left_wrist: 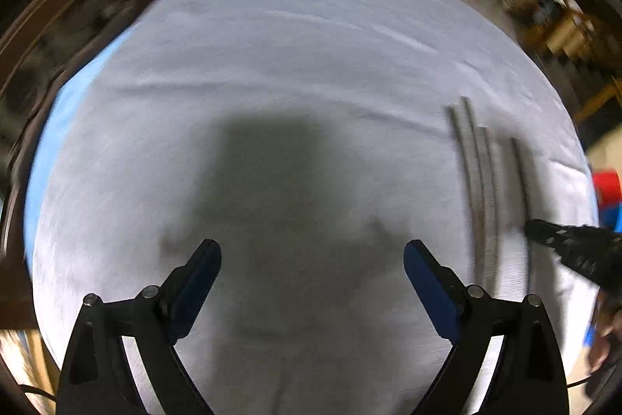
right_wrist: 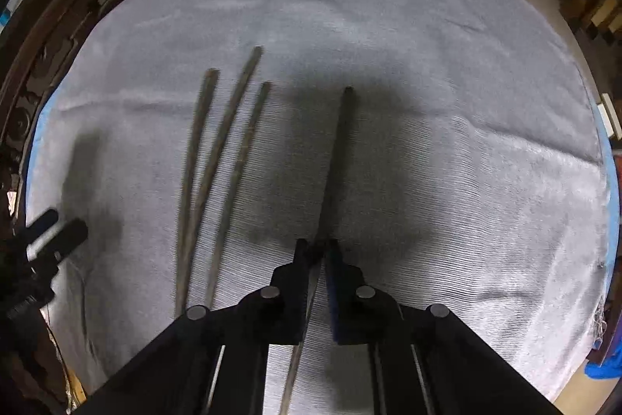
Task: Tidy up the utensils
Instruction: 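Grasp a brown chopstick with the right gripper while the left gripper approaches the others, then grasp another brown chopstick with the left gripper while the right gripper holds its chopstick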
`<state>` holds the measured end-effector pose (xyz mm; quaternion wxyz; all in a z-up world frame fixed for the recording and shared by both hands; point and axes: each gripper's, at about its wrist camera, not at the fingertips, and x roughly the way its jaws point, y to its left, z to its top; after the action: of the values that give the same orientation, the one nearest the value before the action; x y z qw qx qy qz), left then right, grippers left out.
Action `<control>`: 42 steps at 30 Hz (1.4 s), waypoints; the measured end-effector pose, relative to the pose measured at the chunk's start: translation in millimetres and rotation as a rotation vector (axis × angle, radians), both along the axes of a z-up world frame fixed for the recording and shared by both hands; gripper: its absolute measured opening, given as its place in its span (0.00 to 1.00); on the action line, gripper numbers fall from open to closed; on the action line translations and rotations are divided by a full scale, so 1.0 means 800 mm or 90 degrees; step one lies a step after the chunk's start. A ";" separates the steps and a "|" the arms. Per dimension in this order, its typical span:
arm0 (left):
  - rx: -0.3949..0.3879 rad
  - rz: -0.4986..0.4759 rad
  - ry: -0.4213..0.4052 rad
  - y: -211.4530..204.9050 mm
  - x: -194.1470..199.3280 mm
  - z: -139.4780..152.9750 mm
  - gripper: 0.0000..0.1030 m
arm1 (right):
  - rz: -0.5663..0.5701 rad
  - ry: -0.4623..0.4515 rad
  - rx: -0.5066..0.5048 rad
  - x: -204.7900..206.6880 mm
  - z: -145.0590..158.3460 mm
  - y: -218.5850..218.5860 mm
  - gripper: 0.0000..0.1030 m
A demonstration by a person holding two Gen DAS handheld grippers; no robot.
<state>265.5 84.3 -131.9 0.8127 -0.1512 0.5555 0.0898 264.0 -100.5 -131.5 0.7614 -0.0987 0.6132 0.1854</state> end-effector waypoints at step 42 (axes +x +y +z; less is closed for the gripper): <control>0.091 -0.272 0.291 -0.085 0.116 -0.033 0.06 | 0.061 0.077 -0.024 -0.010 -0.014 -0.028 0.08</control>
<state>358.1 16.3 -158.3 0.6757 0.0503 0.7354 -0.0128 256.4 -123.2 -142.8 0.7112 -0.1310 0.6560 0.2160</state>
